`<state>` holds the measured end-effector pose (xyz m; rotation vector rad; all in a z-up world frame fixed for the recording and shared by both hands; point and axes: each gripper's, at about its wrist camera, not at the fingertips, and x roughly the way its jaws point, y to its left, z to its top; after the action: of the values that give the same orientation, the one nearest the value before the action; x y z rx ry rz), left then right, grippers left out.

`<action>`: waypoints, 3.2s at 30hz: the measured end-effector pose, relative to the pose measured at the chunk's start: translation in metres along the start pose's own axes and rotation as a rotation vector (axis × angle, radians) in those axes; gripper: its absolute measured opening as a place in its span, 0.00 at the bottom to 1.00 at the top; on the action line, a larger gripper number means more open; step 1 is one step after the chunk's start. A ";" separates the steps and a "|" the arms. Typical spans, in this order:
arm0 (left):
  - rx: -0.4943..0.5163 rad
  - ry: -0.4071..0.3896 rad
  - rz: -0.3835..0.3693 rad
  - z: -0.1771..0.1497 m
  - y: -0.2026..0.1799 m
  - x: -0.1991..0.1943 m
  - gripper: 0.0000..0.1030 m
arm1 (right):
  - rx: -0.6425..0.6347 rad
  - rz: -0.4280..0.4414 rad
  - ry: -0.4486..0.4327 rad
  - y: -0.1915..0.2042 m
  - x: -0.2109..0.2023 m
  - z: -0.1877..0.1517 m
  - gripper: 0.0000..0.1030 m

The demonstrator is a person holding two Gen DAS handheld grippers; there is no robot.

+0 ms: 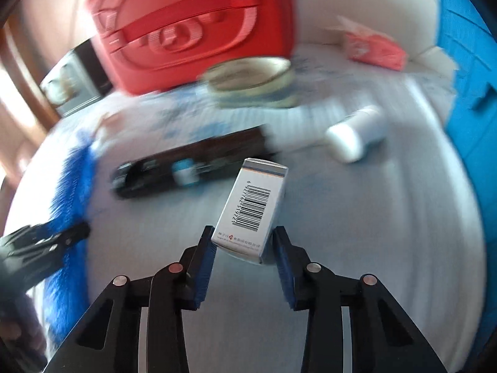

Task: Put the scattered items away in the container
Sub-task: 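Reach the left gripper to the blue brush while the right reaches the white medicine box, then lift the blue brush with the left gripper while the right lifts the white medicine box, then carry both held items over the blue crate and open both grippers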

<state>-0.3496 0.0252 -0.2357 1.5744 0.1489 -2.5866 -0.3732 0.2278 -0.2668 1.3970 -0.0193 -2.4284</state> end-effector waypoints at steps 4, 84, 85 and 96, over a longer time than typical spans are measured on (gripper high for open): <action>-0.067 -0.007 0.005 0.007 0.023 -0.006 0.42 | -0.050 0.016 0.003 0.019 0.000 -0.005 0.39; 0.419 -0.569 -0.585 -0.109 -0.320 -0.440 0.17 | 0.088 -0.412 -0.558 -0.132 -0.503 -0.124 0.28; 0.425 -0.555 -0.582 -0.110 -0.342 -0.441 0.17 | 0.090 -0.419 -0.552 -0.146 -0.505 -0.127 0.28; 0.492 -0.213 -0.396 -0.107 -0.468 -0.380 0.24 | 0.093 -0.359 -0.424 -0.246 -0.498 -0.163 0.28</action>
<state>-0.1492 0.5197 0.0658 1.5035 -0.2392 -3.2772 -0.0762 0.6322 0.0223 0.9578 0.0187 -3.0187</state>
